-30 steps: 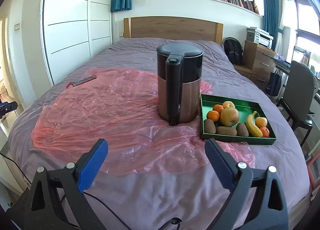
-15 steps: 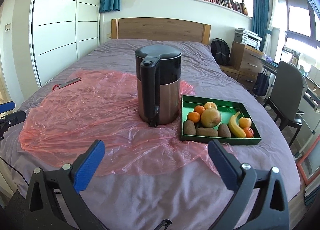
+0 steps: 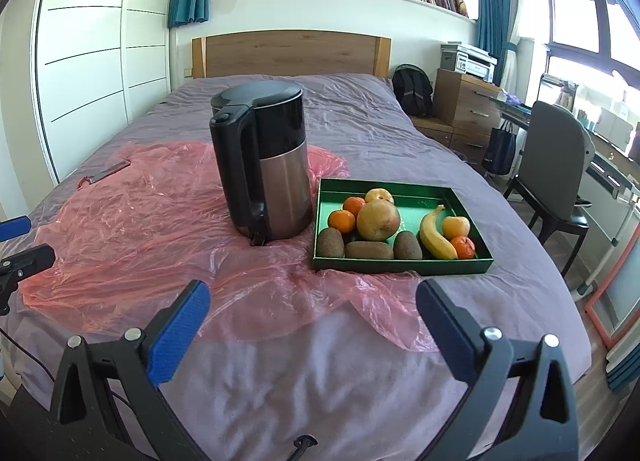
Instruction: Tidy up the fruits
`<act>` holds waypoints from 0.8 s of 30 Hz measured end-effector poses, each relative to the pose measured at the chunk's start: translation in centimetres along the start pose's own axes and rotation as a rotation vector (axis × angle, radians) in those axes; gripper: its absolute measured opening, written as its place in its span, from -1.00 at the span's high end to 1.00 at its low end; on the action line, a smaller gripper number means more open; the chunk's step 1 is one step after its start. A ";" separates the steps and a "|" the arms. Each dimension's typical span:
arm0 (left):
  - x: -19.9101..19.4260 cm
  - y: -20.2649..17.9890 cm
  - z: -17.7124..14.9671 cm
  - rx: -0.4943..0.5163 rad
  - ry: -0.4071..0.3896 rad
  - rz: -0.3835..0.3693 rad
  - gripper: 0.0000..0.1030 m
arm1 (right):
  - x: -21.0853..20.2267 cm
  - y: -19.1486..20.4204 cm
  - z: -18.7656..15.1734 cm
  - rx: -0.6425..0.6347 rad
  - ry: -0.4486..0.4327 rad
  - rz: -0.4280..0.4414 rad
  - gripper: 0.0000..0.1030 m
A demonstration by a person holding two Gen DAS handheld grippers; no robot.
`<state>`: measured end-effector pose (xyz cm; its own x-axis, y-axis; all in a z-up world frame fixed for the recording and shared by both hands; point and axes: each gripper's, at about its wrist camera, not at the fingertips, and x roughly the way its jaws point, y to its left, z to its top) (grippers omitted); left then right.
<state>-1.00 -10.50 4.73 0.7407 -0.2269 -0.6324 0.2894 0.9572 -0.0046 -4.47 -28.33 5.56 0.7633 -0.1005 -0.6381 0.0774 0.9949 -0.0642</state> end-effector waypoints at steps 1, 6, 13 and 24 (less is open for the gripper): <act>0.1 -0.3 0.1 0.001 0.002 -0.003 -0.91 | 0.0 -0.3 -0.1 0.003 0.002 -0.002 -1.00; 0.9 -1.3 0.3 0.002 0.017 -0.015 -0.91 | 0.1 -1.2 -0.3 0.000 0.009 -0.010 -1.00; 1.6 -2.1 0.1 0.003 0.041 -0.020 -0.91 | 0.5 -2.7 -0.4 0.020 0.015 -0.020 -1.00; 2.0 -2.4 -0.1 0.014 0.044 -0.016 -0.91 | 0.8 -3.2 -0.6 0.025 0.023 -0.025 -1.00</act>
<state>-0.28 -13.23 3.40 0.7086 -0.2335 -0.6659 0.3093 0.9510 -0.0044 -4.49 -31.63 4.81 0.7462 -0.1247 -0.6539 0.1124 0.9918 -0.0609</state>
